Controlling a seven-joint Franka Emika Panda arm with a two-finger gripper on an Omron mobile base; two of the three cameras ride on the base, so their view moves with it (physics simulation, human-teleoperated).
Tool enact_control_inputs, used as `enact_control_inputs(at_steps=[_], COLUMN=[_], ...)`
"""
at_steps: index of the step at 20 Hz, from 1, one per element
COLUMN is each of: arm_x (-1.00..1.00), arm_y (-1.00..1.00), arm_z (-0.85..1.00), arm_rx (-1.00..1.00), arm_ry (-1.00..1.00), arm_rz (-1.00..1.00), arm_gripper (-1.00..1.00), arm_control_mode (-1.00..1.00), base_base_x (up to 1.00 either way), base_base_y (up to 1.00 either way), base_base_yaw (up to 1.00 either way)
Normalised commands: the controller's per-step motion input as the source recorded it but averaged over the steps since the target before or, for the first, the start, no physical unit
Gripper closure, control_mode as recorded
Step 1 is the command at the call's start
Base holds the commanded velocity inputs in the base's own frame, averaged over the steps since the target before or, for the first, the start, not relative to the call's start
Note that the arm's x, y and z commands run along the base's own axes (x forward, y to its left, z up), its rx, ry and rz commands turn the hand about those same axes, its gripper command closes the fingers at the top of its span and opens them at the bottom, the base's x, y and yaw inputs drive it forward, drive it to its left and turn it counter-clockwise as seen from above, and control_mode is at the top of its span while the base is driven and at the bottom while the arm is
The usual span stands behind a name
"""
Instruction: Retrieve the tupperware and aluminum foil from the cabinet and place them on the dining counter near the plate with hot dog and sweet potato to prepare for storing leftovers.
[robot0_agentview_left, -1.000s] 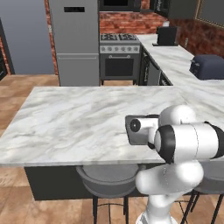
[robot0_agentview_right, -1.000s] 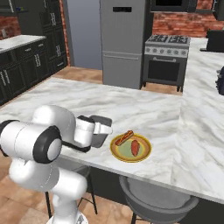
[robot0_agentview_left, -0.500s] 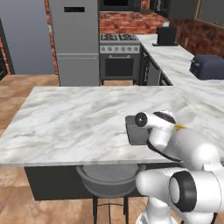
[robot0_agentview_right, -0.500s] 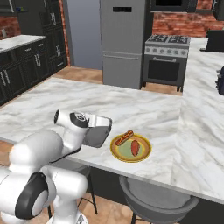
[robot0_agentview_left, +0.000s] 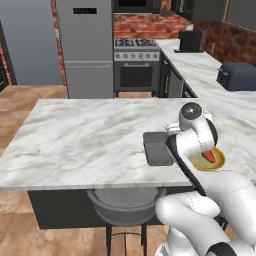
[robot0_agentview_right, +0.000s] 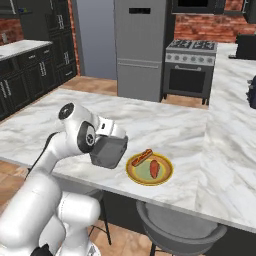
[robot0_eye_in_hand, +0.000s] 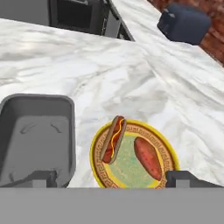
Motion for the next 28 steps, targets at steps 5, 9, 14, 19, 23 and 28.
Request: enact_control_inputs(at_steps=[5,9,14,19,23,28], arm_x=[-0.86,-0.86,-0.57,-0.38,0.0,0.0], arm_y=[0.15,0.55,0.24,-0.02,0.0,0.0], arm_z=[0.23,0.07,0.39,0.38,0.0,0.0], arm_rx=[0.19,-0.03,-0.05,0.0,0.0,0.0], arm_ry=[0.3,0.16,0.01,-0.01,0.0,0.0], arm_rz=[0.4,0.25,0.03,0.0,0.0,0.0], arm_gripper=[-1.0,-1.0,-1.0,-1.0,-1.0,-1.0], arm_control_mode=[-1.0,-1.0,-1.0,1.0,1.0,1.0], base_base_x=[0.0,0.0,0.0,-0.18,-0.82,-0.39], base_base_y=[0.0,0.0,0.0,-0.01,0.25,0.95], base_base_yaw=[0.0,0.0,0.0,0.0,0.07,0.24])
